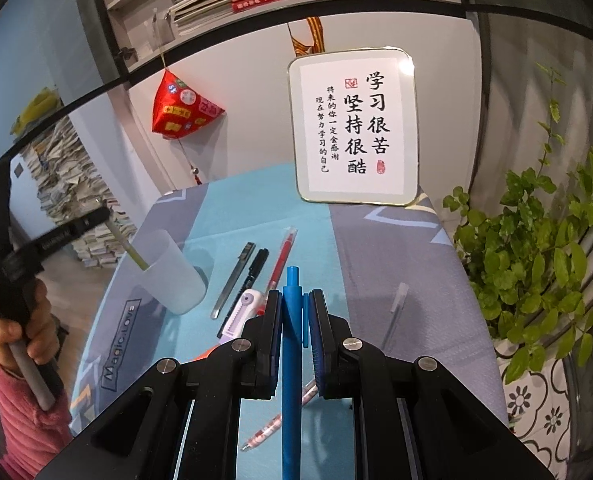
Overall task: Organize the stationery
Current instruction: 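Carry the green pen into the clear cup with the left tool while the right tool holds the blue pen, then lower the blue pen into the clear cup and open the right tool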
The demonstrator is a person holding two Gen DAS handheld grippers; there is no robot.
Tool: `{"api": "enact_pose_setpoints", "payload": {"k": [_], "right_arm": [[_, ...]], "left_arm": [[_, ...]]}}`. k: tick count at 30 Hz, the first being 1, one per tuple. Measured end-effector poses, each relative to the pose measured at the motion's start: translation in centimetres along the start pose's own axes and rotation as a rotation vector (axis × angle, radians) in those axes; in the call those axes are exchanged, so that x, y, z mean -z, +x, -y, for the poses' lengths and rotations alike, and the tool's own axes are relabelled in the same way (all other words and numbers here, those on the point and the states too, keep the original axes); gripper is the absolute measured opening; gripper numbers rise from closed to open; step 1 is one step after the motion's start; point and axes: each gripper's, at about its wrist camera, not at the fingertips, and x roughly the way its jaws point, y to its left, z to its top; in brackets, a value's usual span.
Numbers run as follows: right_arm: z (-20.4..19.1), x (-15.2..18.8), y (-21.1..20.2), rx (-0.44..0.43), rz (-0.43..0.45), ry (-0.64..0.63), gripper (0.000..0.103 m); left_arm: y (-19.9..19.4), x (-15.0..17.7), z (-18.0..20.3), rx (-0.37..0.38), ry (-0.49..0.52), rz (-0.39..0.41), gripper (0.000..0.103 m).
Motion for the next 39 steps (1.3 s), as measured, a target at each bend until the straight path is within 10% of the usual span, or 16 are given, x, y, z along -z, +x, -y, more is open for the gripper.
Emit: {"api": "enact_pose_setpoints", "payload": {"k": [39], "right_arm": [[-11.5,-6.6,1.1,-0.118,0.114,-0.205,0.013]], "left_arm": [[-1.5,7.9,-3.6,0.014,-0.099,-0.041,0.020]]}}
